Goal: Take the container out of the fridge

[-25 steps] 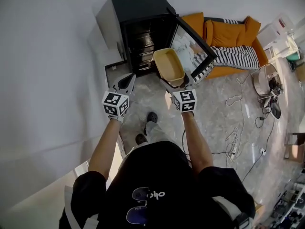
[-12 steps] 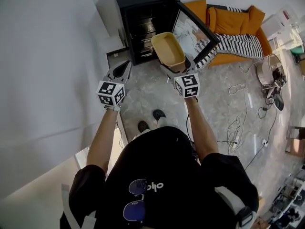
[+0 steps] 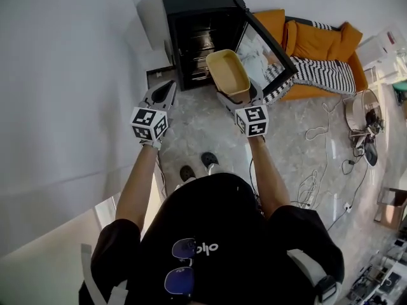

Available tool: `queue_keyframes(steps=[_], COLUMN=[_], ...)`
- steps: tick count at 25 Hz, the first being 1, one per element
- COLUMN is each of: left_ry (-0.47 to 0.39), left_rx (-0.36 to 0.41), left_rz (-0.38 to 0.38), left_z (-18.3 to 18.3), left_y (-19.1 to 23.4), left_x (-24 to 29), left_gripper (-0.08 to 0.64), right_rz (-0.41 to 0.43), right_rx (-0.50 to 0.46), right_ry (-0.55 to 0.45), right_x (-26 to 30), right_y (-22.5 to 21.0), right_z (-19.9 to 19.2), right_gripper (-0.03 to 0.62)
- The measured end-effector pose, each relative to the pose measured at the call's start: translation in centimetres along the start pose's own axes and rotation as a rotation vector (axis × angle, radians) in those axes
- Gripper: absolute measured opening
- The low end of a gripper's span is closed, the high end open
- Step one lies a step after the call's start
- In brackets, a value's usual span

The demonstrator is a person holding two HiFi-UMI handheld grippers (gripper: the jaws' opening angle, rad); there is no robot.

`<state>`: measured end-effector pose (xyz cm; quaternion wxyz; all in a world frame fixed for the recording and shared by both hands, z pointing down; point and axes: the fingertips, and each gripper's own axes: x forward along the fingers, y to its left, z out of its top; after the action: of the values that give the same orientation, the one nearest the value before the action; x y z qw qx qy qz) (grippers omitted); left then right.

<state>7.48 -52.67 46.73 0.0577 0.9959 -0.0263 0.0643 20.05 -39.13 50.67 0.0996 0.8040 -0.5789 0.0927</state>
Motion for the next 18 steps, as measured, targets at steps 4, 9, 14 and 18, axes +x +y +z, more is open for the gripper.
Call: queue_keyframes(steps=[4,9,14,18], left_ry=[0.007,0.01,0.008,0.006], left_rx=[-0.002,0.002,0.006,0.01], left_rz=[0.017,0.031,0.048,0.058], left_z=[0.0,0.2,0.6,0.9], left_y=[0.0,-0.4,-0.7,-1.2], left_x=[0.6,1.1,1.4,1.5], left_gripper=[0.003,0.003,0.003,0.003], right_rz=[0.018,0.043,0.059,0.071], right_rx=[0.005,0.006,0.013,0.02], right_ry=[0.0,-0.004,-0.008,-0.009], right_x=[0.7,1.1,1.0,0.7], right_y=[-0.4,-0.9,-1.3,-1.5], right_z=[0.2,0.4,0.4,0.3], right_gripper=[0.499,0.499,0.499,0.499])
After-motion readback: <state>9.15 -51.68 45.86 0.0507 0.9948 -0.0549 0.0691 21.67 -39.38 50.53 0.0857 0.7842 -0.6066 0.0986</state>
